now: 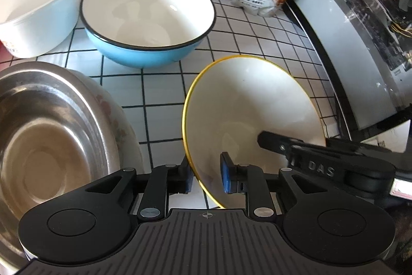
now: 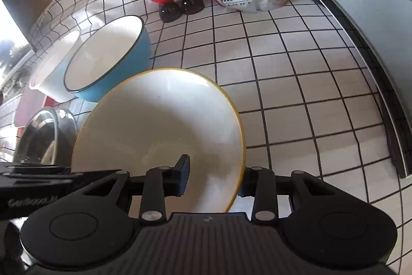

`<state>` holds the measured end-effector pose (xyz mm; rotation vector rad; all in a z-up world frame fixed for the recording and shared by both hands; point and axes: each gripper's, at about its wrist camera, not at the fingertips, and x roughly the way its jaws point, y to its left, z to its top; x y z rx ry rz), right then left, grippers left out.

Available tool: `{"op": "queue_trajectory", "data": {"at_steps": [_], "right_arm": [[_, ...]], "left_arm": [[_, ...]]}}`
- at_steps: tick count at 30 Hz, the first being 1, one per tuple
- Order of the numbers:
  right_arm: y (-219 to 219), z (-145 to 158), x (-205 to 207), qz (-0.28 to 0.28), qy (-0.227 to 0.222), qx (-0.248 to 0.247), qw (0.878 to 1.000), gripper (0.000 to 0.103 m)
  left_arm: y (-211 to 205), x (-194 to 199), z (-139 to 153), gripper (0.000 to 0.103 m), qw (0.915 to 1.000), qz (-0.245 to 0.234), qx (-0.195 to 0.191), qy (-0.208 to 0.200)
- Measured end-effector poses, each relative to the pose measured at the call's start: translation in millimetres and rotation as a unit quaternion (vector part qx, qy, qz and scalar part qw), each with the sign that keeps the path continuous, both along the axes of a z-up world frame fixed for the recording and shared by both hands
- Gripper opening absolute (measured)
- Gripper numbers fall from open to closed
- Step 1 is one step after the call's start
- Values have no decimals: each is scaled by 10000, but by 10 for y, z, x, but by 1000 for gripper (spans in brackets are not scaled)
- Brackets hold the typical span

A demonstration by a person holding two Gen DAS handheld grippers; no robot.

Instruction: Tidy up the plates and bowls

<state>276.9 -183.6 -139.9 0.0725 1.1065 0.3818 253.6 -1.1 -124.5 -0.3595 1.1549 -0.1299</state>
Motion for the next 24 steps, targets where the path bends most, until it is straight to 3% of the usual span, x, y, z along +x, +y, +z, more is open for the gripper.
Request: {"op": "queue_trajectory", "data": {"at_steps": [4,11,20,24], "right_arm": [[-13,6,-18,19,0,-36,10000,38],[-85,94,-26,-121,-203,7,9997,39],[-146,400,11,-260,-920,-126,9953,51],[-56,634,57,-136,-1400,-176,9899,64]], "left_arm": [[57,-34,10,24,9998,99,-179,1],[139,-134,220,24,9994,181,-68,-289],[360,-164,471,24,9959,577,-133,-686],[532,-132,542,24,9921,920,-127,-846]]}}
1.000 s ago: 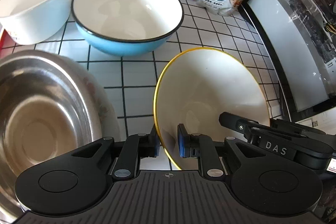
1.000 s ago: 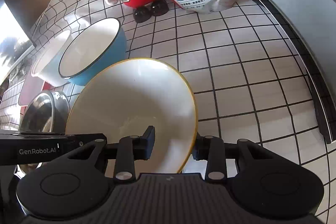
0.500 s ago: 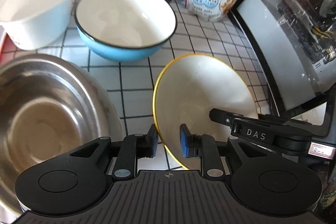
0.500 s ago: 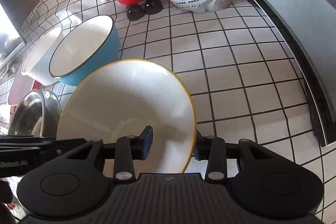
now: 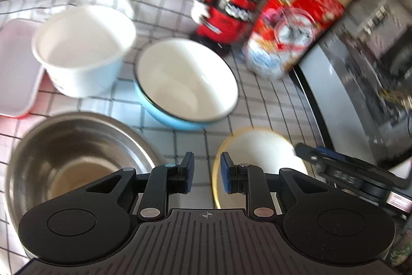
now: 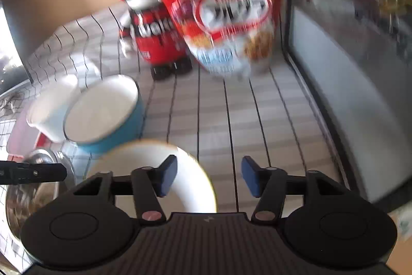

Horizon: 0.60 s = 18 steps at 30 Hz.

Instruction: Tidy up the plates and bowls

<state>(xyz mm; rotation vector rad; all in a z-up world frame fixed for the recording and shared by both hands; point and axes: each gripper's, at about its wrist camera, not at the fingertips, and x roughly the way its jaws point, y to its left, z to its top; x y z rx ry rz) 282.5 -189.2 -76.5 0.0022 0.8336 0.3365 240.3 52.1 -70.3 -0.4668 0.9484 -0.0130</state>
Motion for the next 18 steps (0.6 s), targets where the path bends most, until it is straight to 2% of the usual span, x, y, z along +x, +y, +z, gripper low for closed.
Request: {"op": "queue_trajectory", "data": {"at_steps": [3,6,14,18], "right_arm": [[128,120,65,145,-188,-47,9997,67],[217,128,108,249,-143,-50,9996,67],[147,-87,79,108,299,-65,9995,68],[104,-76,39,14,339,-20,9994,68]], "left_arm": [[159,34,19,24,9996,276,-45,-27],[245,52,18,24,9991,410,-102,-24],[-5,106,-70,24,9997,-173,-8,150],[-10,120,-108,24,9997,-149,-27,200]]}}
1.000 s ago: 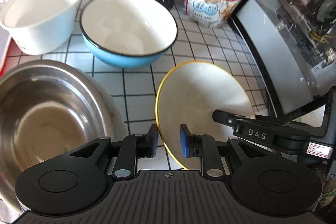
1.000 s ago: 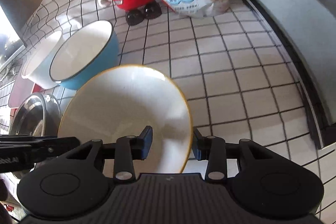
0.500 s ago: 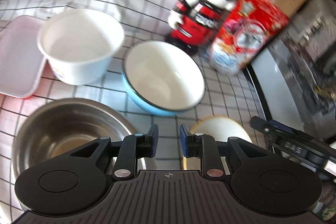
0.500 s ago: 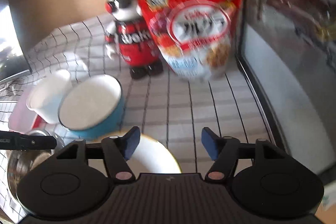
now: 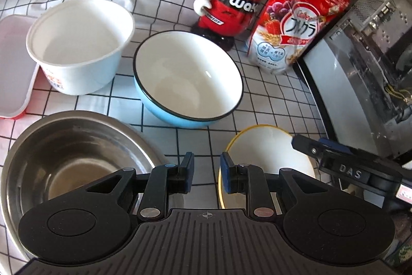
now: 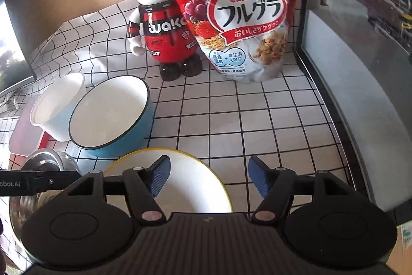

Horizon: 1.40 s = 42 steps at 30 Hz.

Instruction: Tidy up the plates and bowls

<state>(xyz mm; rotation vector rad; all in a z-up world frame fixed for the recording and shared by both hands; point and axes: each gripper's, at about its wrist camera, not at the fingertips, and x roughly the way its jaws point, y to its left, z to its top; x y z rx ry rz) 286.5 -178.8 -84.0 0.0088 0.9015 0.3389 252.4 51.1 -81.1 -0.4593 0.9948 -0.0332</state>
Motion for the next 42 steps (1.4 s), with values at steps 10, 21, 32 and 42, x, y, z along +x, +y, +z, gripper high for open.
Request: {"op": "queue_trajectory", "data": {"at_steps": [10,21,32,42], "right_arm": [[269,196,97,35,59,-11,10000,83],[684,22,806,611,649,112,9960,80],[1216,-566,1246,1518,1386,441,9776,50],[913,-544,1311,1351,1493,463,9784,27]], "left_arm": [[520,82,30,24,9963,853,-103,-78],[751,548,-45,24,9920,1262,58,31],[702,847,-341,27,9854,1572,27,652],[417,1099,-427,32,9889,1227,289,786]]}}
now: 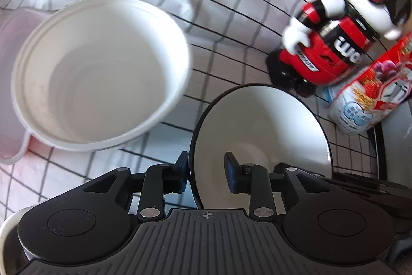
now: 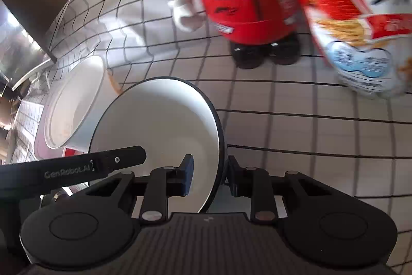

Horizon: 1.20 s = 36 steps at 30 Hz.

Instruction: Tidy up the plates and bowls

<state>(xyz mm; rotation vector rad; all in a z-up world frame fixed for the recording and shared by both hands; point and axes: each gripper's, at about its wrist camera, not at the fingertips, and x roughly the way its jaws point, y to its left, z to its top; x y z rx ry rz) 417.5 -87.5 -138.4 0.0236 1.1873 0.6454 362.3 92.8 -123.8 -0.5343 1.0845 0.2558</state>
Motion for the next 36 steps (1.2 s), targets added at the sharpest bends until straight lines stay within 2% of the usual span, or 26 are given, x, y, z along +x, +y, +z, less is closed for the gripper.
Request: {"op": "queue_trajectory", "data": {"at_steps": [3,7,11,15,19,21,25,36], "right_arm": [[-166,15,15,-191,-90,-76,9997,27],[-284,-28,110,-360,0,-3,9994,27],[-188,-158,219,-386,129,-65,9992,29],[-98,-147,242,-349,127,-106,9993,37],[-78,-134,217,-347,242,-159,9990,37],[-91,-109,160,-333,228,-147,9991,37],[-110,-29,48,-370,69,-114,9992,37],[-281,532,-234,-444,-313,213,9983,37]], "left_arm": [[-134,100,-17,31,9997,-231,-66,-19],[-251,248,-47,26,9983,-576,48,51],[-178,358,-198,19,9976,-597,-196,298],[-141,414,-236,20,9972,-568,-315,366],[-199,396,-210,23,9967,-721,-84,356],[-249,348,-178,26,9963,-786,59,329],[-270,259,-72,26,9963,-823,108,199],[-407,30,495,27,9950,-884,445,-162]]}}
